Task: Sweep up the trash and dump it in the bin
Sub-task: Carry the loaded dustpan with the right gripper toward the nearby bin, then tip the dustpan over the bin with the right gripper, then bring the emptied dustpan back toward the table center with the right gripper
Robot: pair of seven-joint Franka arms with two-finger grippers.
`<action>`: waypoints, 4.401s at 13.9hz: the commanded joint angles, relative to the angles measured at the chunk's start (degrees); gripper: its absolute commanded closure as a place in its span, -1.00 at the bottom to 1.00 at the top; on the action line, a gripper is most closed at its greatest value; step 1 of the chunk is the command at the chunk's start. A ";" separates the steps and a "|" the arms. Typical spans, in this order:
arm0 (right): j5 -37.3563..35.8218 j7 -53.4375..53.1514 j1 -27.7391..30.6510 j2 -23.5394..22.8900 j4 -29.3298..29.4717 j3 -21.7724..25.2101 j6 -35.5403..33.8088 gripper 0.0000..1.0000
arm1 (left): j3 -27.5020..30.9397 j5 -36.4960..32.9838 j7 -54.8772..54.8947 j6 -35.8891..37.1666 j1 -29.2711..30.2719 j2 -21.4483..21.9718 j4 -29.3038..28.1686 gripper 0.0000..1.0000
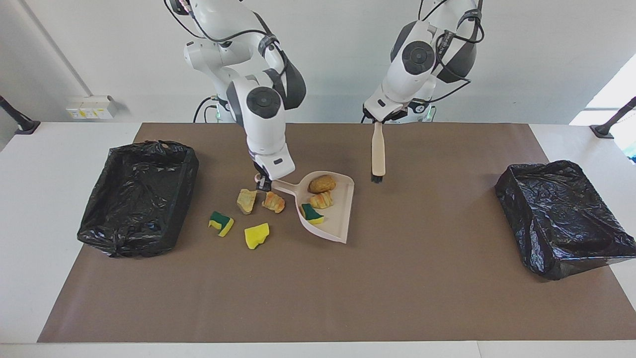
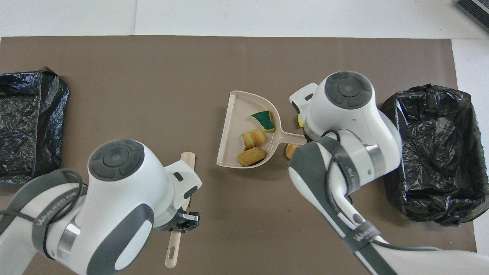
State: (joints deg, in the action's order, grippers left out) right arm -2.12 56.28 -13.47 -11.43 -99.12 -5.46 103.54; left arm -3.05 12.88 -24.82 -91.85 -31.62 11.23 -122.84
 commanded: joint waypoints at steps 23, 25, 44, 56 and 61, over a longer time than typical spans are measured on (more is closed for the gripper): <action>-42.69 46.99 42.65 7.56 -4.33 1.32 9.75 1.00 | -0.37 3.82 -14.46 -24.53 -20.32 1.60 -19.82 -1.00; -43.32 46.55 41.51 7.39 -4.16 1.32 9.40 1.00 | -0.11 3.82 -14.29 -18.40 -16.31 1.60 -16.05 -1.00; -65.11 32.93 26.83 7.38 -3.80 0.97 -0.80 1.00 | 0.15 -11.83 8.65 7.37 16.50 -8.68 31.78 -1.00; -68.98 28.45 19.72 9.40 -5.64 0.53 -11.96 1.00 | 0.15 -11.13 20.25 7.65 24.59 -9.83 33.37 -1.00; -64.01 28.36 17.96 10.37 0.73 0.36 -15.99 1.00 | 0.15 -11.21 24.91 7.56 26.35 -9.74 33.02 -1.00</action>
State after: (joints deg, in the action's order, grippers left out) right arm -69.30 85.07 4.74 -2.76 -101.64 -4.76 89.60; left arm -2.22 1.93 -1.68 -85.35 -6.53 1.56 -90.41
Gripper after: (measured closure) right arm 0.674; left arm 0.000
